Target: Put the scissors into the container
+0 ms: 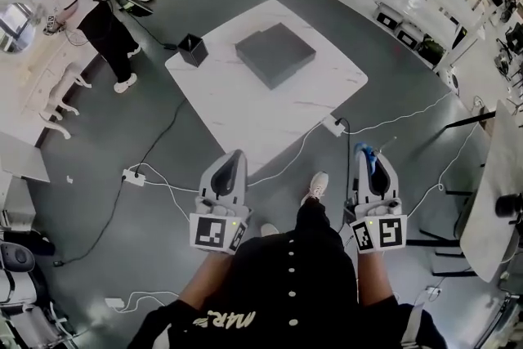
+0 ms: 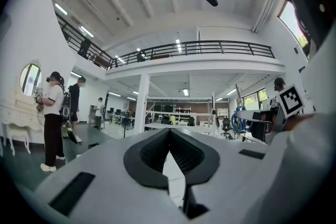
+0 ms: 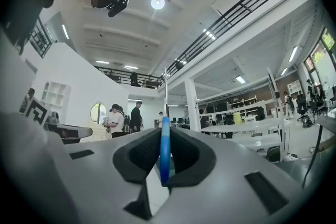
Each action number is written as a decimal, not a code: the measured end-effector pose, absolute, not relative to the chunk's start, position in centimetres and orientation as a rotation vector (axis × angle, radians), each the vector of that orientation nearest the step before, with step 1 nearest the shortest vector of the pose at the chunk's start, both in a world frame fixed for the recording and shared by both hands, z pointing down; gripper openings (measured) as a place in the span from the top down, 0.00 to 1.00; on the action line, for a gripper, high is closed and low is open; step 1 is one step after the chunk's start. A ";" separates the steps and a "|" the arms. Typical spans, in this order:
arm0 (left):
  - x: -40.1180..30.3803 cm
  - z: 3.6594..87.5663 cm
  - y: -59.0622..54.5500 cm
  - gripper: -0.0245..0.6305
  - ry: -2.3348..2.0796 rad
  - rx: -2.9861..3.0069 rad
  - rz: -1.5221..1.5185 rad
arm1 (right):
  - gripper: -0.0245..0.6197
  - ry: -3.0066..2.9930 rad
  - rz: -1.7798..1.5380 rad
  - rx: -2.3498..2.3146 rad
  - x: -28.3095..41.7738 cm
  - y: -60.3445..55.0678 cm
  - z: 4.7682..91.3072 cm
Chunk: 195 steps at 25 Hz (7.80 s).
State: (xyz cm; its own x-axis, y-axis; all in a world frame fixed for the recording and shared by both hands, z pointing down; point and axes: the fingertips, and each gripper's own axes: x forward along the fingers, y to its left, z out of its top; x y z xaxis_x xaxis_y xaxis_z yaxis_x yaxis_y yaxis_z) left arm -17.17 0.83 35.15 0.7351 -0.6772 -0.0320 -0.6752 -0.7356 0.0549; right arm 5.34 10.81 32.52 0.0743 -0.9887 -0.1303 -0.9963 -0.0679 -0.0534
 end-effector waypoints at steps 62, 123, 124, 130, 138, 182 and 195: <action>12.6 36.1 -30.8 0.92 -1.434 2.707 0.034 | 0.88 2.347 -0.047 -1.935 36.5 -26.6 33.3; 10.9 55.6 -45.0 0.92 -1.827 1.899 0.201 | 0.88 2.903 -2.151 -0.822 16.8 -55.2 73.8; 10.8 55.8 -45.1 0.92 -1.823 1.894 0.195 | 0.87 2.871 -2.194 -0.808 16.6 -55.1 74.1; 10.1 56.4 -45.2 0.92 -1.801 1.894 0.196 | 0.87 2.786 -2.356 -0.758 15.8 -53.8 75.5; 9.6 56.6 -45.3 0.92 -1.801 1.890 0.195 | 0.86 2.632 -2.511 -0.730 15.7 -54.0 76.2; 9.5 45.3 -41.0 0.92 -1.876 2.151 0.116 | 0.87 3.419 -0.623 -1.325 19.4 -54.0 58.6; 9.9 36.5 -39.8 0.92 -1.973 2.335 0.050 | 0.94 3.027 0.267 -1.011 21.4 -48.7 35.8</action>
State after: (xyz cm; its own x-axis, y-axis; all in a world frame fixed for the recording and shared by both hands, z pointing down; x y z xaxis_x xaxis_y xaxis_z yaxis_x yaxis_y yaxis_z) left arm 9.89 -39.82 36.48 0.1680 -0.9826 0.0792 -0.9853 -0.1650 0.0433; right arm 21.43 -48.65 35.77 -0.7990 -0.6013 0.0050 -0.5911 0.7869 0.1769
